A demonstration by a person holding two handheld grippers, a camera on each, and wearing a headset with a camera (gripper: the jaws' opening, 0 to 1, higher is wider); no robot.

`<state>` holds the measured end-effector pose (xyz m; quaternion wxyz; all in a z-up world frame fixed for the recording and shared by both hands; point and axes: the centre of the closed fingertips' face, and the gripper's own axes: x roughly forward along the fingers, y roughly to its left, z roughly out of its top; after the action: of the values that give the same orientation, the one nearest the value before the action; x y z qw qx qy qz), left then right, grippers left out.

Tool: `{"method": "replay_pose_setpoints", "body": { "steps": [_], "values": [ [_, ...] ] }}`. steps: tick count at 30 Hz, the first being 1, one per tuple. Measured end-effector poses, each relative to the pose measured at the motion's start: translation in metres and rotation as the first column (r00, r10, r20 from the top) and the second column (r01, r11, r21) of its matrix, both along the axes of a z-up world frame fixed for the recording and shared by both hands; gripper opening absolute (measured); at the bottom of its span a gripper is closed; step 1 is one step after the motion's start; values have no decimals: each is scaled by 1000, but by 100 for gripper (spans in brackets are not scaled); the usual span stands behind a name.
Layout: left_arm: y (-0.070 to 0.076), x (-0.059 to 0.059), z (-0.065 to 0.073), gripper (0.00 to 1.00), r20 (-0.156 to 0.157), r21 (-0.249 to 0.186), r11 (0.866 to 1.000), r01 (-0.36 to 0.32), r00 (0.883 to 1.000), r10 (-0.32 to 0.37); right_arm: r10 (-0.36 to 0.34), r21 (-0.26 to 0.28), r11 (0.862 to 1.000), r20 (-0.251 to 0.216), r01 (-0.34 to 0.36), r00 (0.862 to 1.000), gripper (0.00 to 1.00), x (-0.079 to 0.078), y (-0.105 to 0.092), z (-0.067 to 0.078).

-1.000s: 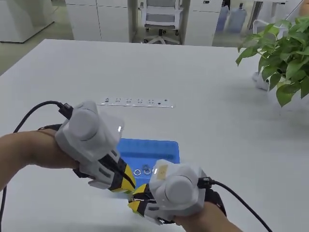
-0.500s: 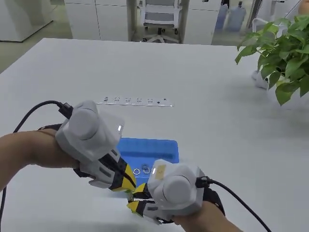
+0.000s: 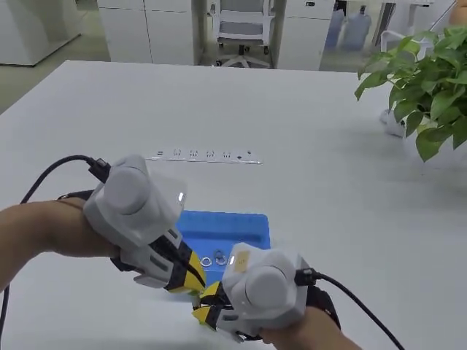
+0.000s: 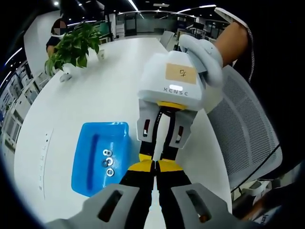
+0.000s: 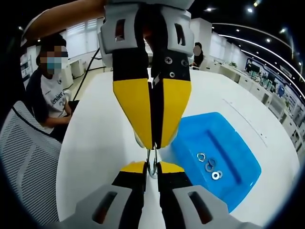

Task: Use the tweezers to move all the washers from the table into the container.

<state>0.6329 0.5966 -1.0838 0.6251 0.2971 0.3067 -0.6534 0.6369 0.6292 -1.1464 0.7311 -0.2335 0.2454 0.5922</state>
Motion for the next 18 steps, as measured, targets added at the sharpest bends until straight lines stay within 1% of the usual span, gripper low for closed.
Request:
{"method": "replay_pose_setpoints", "body": {
  "steps": [5,13,15,18],
  "values": [
    [0,0,6,5,-1,-7,1000,-2,1000,2,1,3,1000,6,-1,1000,10,0,-1,6],
    [-5,0,19,5,-8,-26,1000,6,1000,-6,-12,15,1000,19,12,1000,10,0,-4,19],
    [-7,-1,23,5,-2,-27,1000,11,1000,-11,-20,19,1000,21,20,1000,10,1,-6,22],
    [-10,-1,29,5,4,-34,999,19,1000,-19,-37,35,999,11,36,999,10,2,-8,28]
  ]
}}
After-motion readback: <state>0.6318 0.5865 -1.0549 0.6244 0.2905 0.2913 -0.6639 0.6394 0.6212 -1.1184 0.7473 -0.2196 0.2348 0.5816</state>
